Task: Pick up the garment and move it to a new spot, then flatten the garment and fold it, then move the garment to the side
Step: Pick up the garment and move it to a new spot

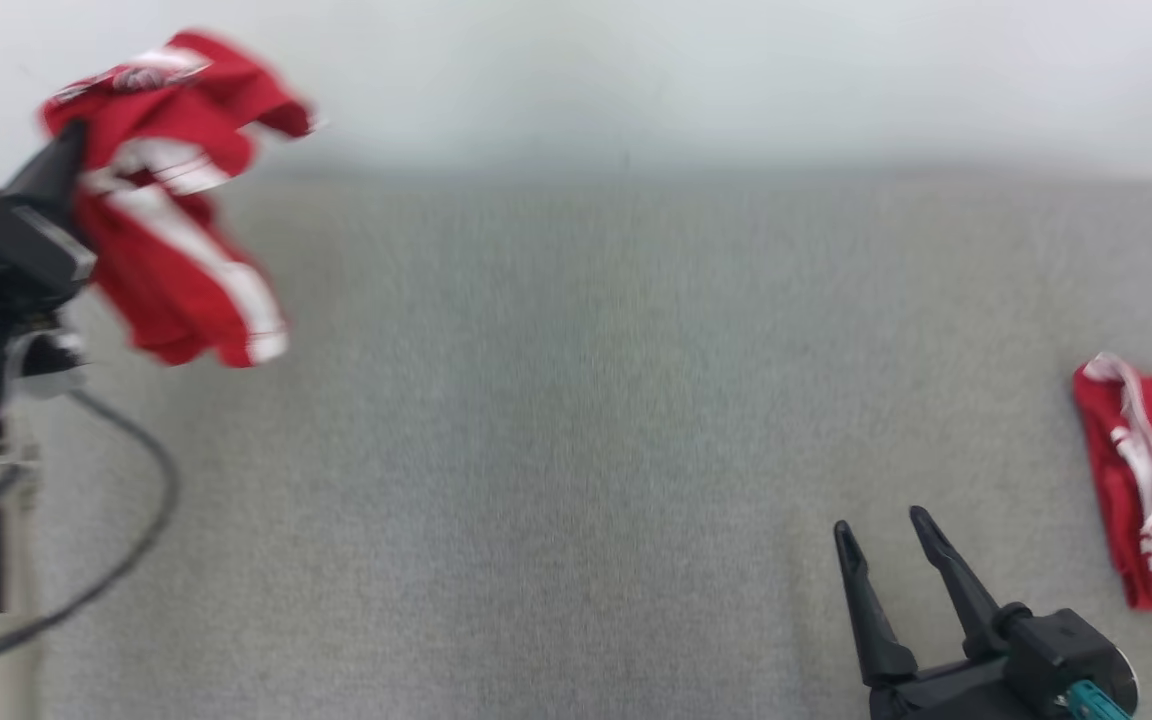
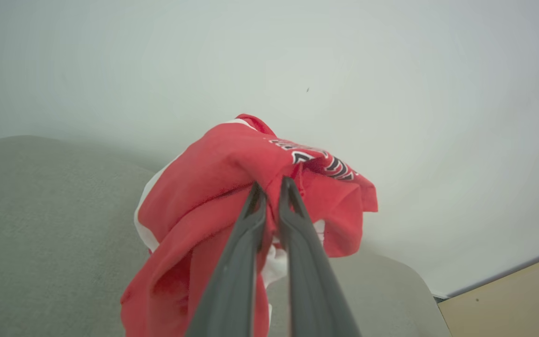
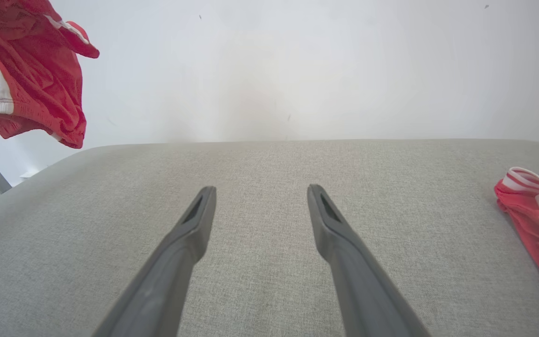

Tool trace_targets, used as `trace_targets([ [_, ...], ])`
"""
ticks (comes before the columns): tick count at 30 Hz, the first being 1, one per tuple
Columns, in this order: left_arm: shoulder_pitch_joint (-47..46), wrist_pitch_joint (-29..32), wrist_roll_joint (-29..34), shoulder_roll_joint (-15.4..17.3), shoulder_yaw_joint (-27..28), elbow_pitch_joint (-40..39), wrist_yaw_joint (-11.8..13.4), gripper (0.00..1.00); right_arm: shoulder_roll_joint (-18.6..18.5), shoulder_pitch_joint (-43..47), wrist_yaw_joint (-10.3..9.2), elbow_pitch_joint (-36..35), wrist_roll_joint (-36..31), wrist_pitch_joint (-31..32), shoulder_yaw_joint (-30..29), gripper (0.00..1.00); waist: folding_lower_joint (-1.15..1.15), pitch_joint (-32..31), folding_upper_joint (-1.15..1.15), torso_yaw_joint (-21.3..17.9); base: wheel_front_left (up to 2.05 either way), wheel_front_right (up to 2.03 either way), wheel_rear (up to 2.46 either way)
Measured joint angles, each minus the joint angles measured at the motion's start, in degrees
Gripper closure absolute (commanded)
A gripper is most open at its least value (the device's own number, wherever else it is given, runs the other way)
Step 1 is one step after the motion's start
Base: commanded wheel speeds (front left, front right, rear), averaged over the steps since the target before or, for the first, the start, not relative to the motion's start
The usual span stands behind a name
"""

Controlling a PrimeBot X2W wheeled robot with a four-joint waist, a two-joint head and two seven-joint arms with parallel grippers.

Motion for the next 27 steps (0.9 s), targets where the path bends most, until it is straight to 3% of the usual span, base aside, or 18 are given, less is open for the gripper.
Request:
trace_targets([
  [8,-0.5,-1.3,0.2,-8.7,-6.7,-5.5,-1.0,1.0,1.2,2.4,0.0,-1.2,-0.5,0.2,-1.7,0.0,0.0,-7.8,0.0,-0.3,0.0,0.0,0.0],
  [14,1.1,-2.8,0.2,-13.2,-11.1,-7.7,-2.2,1.0,1.5,2.3,0.0,-2.0,-0.8,1.1,-1.0,0.0,0.0,-9.9,0.0,-3.1,0.0,0.0,0.0],
  [21,7.2,-6.9,-0.2,-15.2,-16.3,-7.6,-2.5,1.0,1.3,2.3,0.0,-2.9,-0.8,2.1,-0.7,0.0,0.01,-9.8,0.0,-8.3,0.0,0.0,0.0],
  [27,10.9,-11.1,0.0,-15.7,-21.4,-1.9,-2.5,1.0,1.1,2.1,0.0,-3.8,-0.9,2.8,0.2,0.0,0.01,-8.5,0.0,-12.4,0.0,0.0,0.0],
])
